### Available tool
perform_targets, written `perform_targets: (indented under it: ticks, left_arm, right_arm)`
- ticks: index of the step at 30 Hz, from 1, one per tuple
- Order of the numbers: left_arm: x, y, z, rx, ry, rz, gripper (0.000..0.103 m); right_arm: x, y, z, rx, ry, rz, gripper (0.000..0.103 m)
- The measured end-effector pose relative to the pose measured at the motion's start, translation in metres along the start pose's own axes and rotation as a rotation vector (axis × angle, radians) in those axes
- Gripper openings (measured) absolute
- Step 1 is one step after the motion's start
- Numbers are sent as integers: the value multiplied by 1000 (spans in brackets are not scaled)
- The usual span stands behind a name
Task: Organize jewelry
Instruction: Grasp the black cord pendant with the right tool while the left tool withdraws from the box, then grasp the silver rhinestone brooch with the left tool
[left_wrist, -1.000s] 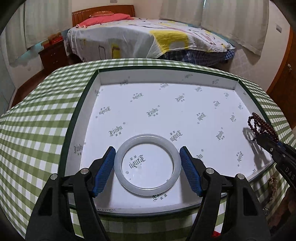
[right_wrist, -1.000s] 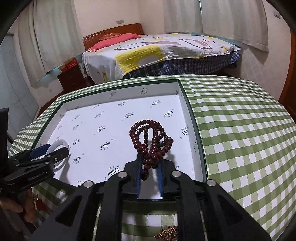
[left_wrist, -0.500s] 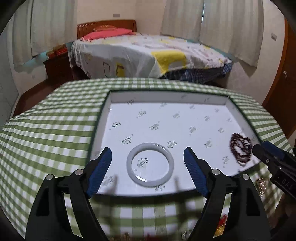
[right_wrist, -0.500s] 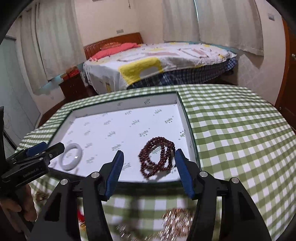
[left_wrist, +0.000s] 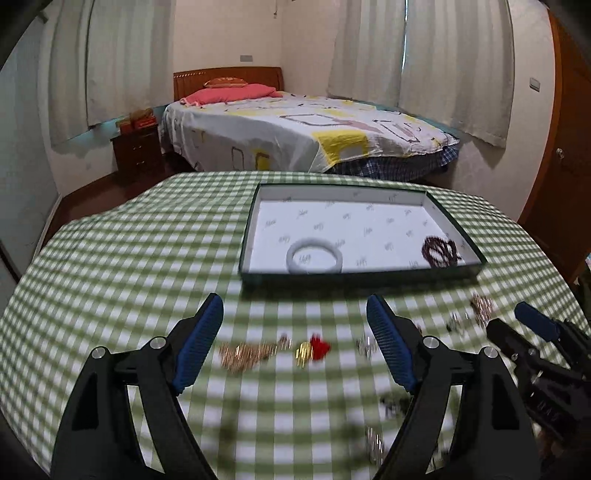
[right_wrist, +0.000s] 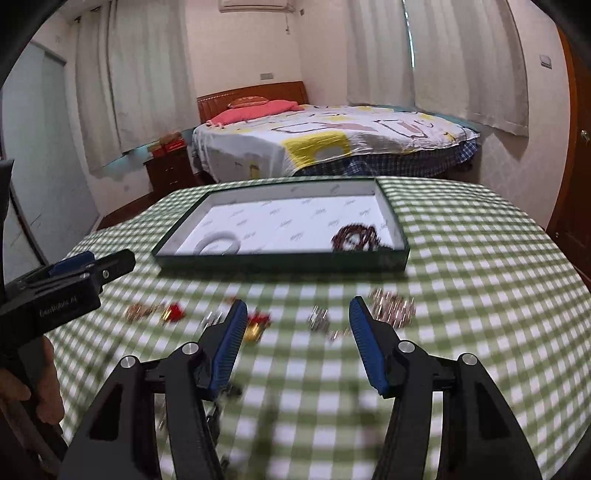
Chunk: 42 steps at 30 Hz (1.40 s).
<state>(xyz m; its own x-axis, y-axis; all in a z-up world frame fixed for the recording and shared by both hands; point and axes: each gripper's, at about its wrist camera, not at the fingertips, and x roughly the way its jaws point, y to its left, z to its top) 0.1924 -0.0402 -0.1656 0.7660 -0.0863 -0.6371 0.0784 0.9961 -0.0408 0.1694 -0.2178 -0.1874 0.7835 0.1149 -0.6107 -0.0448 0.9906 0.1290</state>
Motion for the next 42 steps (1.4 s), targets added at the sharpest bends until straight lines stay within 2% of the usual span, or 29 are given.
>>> perform_targets:
  ticks: [11,27,33,38,42]
  left_arm:
    - [-39,19,-58,-28,40,45,78]
    - [-54,45,-82,-72,53,101,78]
    - [-49,50,-87,-81,72,108,78]
    - [-46,45,-89,-68,82,101,78]
    - [-42,33,-90,-52,93,79,78]
  right_arm:
    - [-29,22,-47,-33,22,28,56]
    - [-6,50,-68,-99,77,37,52]
    - [7,51,-73,-109,117,24,45]
    - [10,49,-74,-122,138,28,18]
    - [7,35,-74,-96,137,13,18]
